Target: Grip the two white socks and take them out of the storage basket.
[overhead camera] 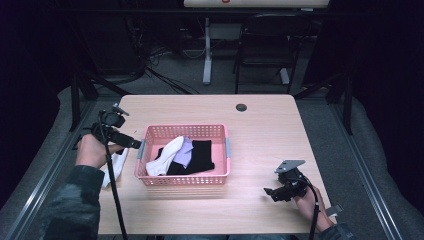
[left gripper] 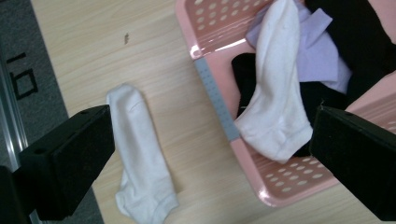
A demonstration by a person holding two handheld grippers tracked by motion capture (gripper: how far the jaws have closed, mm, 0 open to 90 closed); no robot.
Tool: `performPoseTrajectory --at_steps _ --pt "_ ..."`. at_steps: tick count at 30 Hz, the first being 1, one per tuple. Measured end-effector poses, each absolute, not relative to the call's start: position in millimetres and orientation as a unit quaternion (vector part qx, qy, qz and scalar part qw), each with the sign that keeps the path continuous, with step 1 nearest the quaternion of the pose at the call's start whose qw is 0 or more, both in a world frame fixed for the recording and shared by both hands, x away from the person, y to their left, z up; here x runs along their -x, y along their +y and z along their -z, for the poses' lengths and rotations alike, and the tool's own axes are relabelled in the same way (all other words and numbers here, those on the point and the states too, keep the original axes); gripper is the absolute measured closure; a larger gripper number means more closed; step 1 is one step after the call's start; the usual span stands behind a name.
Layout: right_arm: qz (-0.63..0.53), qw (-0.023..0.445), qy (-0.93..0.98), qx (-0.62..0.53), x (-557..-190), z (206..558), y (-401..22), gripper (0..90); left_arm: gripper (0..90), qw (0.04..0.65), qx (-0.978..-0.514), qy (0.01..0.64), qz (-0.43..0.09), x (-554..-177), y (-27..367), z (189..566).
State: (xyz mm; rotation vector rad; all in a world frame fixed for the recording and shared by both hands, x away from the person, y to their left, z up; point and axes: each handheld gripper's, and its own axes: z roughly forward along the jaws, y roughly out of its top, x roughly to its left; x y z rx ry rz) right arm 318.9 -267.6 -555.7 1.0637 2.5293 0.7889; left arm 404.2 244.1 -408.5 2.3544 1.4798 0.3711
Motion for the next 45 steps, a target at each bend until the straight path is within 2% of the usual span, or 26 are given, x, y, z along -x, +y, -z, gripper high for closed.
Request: performPoseTrajectory --at_steps 16,29,31,33,38,45 --pt "-0.279 0.145 0.874 -0.37 -319 555 -269 15.3 0.5 0.168 -0.848 0.491 -0.11 -427 195 435" --pt "-0.279 0.145 0.874 -0.37 -319 555 -270 15.3 8.3 0.149 -0.855 0.489 -0.087 -437 174 469" --pt "-0.279 0.145 0.874 -0.37 -319 555 -270 15.3 10.8 0.149 -0.854 0.491 -0.086 -438 172 474" --pt "-0.279 0.144 0.874 -0.371 -319 555 -270 15.3 18.1 0.149 -0.857 0.486 -0.082 -438 171 477" --pt "-0.28 0.144 0.874 -0.37 -319 555 -270 15.3 29.2 0.132 -0.865 0.479 -0.066 -440 165 489" --pt "-0.282 0.143 0.874 -0.37 -319 555 -270 15.3 38.3 0.112 -0.864 0.487 -0.06 -442 163 502"
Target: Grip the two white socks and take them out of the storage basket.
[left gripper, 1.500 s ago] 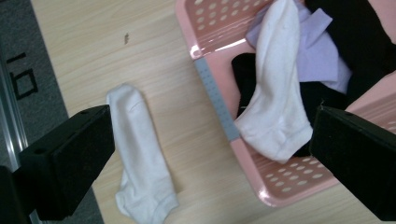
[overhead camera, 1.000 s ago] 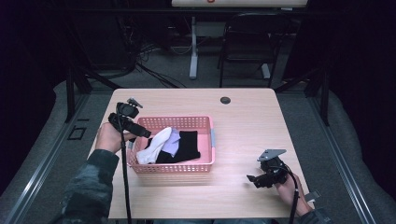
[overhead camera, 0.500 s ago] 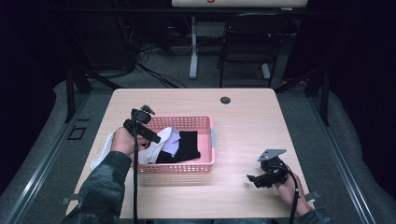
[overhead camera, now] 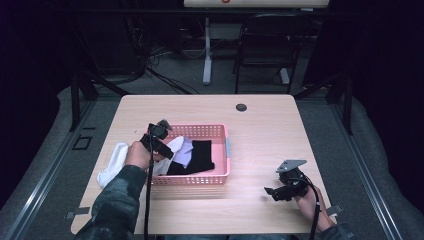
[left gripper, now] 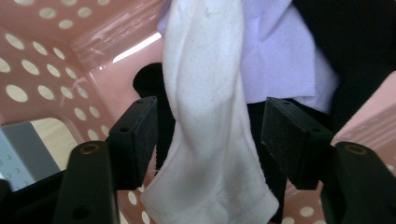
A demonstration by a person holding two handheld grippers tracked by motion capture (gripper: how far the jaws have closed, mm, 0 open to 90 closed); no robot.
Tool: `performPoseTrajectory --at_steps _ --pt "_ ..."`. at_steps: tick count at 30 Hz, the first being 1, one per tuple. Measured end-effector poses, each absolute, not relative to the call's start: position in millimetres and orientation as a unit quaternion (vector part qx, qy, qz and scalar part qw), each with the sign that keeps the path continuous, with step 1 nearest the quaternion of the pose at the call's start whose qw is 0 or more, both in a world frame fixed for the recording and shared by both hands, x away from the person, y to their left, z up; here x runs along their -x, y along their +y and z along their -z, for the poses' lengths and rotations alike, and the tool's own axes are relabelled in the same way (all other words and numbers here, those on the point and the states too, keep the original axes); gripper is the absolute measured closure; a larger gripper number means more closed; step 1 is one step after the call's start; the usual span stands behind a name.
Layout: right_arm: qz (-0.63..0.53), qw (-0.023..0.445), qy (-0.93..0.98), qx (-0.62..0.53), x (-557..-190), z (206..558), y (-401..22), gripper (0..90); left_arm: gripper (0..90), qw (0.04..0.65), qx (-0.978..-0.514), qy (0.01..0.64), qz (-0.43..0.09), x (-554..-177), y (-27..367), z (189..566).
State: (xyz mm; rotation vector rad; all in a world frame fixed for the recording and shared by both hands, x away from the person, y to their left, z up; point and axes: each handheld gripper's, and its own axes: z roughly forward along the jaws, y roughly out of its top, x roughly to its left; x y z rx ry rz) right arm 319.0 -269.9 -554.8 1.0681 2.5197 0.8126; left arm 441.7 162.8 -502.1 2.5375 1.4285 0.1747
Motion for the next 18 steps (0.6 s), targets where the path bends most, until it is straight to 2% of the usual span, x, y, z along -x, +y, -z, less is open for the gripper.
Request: performPoseTrajectory --at_steps 5,15,18 --pt "-0.28 0.144 0.874 -0.37 -319 555 -270 15.3 49.0 0.093 -0.868 0.486 -0.046 -444 163 510" --pt "-0.281 0.144 0.874 -0.369 -319 555 -270 15.3 84.0 0.1 -0.87 0.481 -0.047 -441 164 510" --pt "-0.281 0.143 0.875 -0.368 -320 555 -270 15.3 84.9 0.111 -0.869 0.48 -0.052 -439 166 505"
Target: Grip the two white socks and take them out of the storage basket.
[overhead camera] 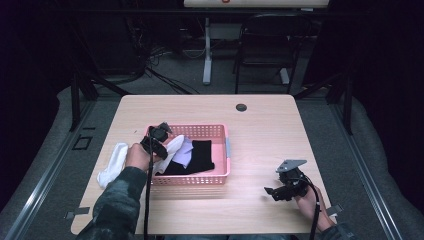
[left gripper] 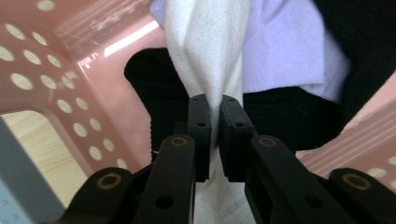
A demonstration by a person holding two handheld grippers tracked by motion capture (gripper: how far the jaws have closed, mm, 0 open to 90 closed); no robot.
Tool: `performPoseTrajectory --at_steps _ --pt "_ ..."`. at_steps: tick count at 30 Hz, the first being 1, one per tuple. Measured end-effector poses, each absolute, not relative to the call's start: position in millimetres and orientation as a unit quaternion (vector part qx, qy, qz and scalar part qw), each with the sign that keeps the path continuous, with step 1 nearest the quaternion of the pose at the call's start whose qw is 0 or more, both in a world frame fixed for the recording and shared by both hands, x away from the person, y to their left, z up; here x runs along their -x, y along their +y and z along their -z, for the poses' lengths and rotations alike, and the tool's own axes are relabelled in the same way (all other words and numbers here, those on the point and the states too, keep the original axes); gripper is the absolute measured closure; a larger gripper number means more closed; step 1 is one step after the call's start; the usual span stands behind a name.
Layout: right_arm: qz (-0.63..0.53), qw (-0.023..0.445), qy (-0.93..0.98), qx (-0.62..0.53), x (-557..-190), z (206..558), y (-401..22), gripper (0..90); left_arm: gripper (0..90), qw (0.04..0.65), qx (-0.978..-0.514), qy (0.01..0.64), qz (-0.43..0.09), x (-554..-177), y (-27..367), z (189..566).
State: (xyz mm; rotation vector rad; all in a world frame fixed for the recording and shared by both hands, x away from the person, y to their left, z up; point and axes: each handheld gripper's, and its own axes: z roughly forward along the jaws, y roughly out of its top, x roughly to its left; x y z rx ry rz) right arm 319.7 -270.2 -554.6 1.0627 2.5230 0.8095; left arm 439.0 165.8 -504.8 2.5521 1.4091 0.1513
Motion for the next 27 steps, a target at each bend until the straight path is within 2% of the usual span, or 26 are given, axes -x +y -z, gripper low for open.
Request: performPoseTrajectory --at_steps 12,27 --pt "-0.28 0.145 0.874 -0.37 -320 555 -270 15.3 85.4 0.147 -0.865 0.473 -0.077 -433 170 468" --pt "-0.28 0.146 0.871 -0.375 -316 555 -273 15.3 86.0 0.162 -0.865 0.463 -0.104 -429 173 429"
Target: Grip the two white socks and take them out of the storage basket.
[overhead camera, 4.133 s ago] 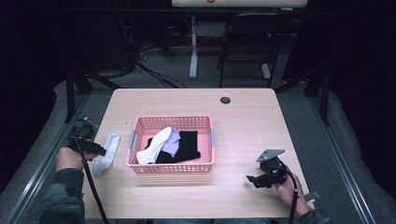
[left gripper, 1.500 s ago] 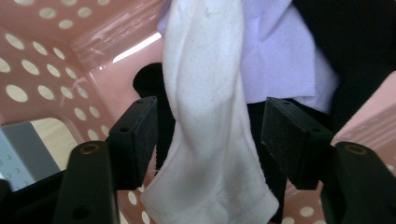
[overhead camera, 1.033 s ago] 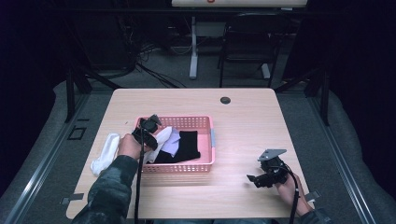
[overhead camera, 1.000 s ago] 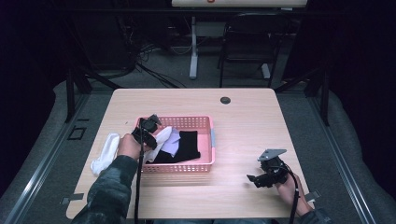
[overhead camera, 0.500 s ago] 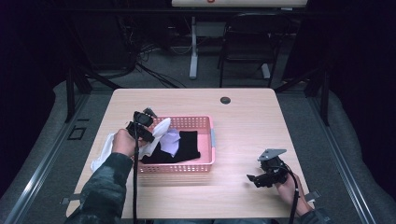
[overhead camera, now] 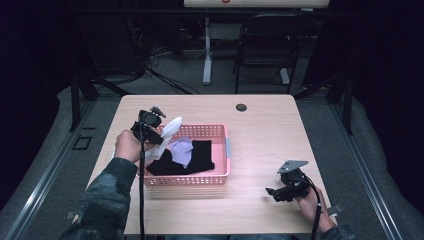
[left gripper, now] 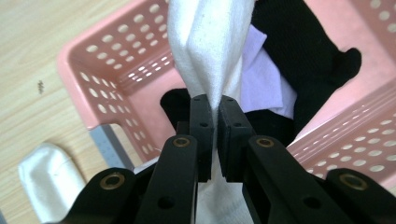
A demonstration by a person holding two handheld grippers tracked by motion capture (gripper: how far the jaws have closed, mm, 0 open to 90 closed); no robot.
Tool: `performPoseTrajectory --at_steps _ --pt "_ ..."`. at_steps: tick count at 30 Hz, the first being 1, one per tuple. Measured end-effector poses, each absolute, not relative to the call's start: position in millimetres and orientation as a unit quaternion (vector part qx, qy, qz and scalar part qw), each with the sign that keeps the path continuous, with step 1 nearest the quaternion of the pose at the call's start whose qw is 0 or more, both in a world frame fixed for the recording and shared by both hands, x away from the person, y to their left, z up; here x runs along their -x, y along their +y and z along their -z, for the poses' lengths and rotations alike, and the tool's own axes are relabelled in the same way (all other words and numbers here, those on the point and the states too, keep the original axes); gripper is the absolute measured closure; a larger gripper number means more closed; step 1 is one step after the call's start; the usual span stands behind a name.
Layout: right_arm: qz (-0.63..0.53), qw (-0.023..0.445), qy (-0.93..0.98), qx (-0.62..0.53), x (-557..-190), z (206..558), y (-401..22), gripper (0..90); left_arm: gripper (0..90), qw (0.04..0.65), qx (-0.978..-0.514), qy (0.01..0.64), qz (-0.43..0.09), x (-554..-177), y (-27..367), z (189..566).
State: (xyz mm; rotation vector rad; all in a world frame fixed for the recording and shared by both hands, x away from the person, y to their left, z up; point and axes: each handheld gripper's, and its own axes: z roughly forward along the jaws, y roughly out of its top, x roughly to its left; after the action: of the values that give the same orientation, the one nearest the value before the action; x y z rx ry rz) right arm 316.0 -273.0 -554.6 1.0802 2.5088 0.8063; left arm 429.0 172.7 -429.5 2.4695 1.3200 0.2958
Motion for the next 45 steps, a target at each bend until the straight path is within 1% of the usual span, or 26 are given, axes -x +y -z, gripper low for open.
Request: performPoseTrajectory --at_steps 12,20,35,45 --pt "-0.279 0.145 0.874 -0.372 -317 554 -270 15.3 86.1 0.183 -0.855 0.467 -0.132 -418 189 393" --pt "-0.282 0.145 0.872 -0.373 -317 554 -270 15.3 86.1 0.185 -0.844 0.482 -0.146 -411 209 381" --pt "-0.277 0.145 0.874 -0.371 -317 554 -270 15.3 86.1 0.175 -0.823 0.518 -0.158 -397 253 378" --pt "-0.276 0.146 0.874 -0.372 -317 554 -270 15.2 86.1 0.162 -0.802 0.554 -0.151 -393 284 393"
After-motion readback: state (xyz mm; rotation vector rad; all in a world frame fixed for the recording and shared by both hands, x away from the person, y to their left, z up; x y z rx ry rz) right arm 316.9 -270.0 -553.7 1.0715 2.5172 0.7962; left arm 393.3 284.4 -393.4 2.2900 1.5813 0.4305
